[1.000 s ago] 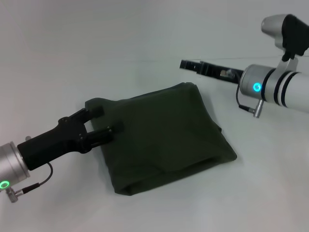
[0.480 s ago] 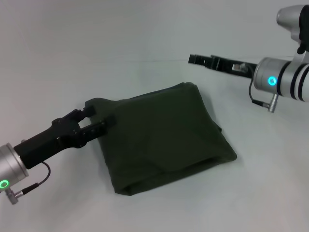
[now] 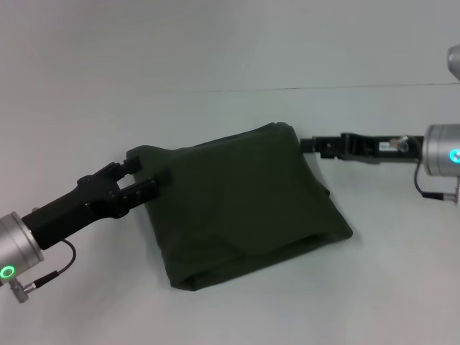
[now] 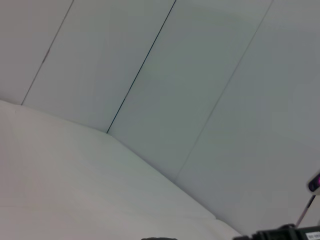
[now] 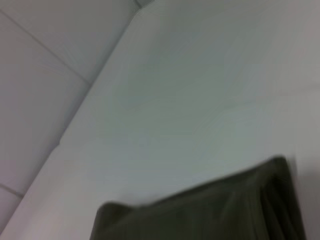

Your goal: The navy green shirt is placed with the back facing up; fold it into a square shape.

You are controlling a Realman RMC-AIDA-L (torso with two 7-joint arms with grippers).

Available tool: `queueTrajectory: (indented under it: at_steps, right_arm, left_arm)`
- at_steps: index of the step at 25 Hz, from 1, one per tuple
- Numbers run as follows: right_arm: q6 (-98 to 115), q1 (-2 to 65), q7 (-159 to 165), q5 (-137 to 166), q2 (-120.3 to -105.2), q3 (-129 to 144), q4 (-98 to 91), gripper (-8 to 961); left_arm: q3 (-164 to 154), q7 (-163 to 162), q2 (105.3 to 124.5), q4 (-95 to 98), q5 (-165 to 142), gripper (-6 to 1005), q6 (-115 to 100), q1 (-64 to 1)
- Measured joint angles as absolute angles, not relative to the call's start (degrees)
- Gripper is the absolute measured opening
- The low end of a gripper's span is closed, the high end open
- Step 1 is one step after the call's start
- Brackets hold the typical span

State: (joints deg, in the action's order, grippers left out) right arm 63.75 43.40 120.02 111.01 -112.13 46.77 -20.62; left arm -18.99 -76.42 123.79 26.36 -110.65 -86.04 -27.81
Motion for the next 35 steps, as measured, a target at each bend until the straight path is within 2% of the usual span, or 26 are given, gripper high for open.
queueTrajectory:
  at_steps: [6, 16, 26, 35]
  right_arm:
    - [67.79, 41.75, 122.62, 114.25, -111.21, 46.85, -20.70, 710]
    - [68.58, 40.18, 124.39, 116.80, -111.15, 47.41, -20.04, 710]
    - [70.15, 39.72, 124.55, 116.81, -111.74, 47.45, -20.39, 711]
    - [69.70, 39.15, 124.34, 116.41, -111.60, 46.28, -20.86, 659]
  left_arm:
    - [-18.99, -76.47, 123.75, 26.36, -110.65, 936, -85.30, -27.99]
    - [-19.02, -76.80, 123.81, 26.35, -110.65, 937, -84.02, -28.31]
    - [-19.38, -76.82, 123.84, 25.83, -110.65, 937, -83.57, -28.48]
    - [-19.10, -78.39, 123.82, 25.59, -110.65, 936, -80.07, -28.92]
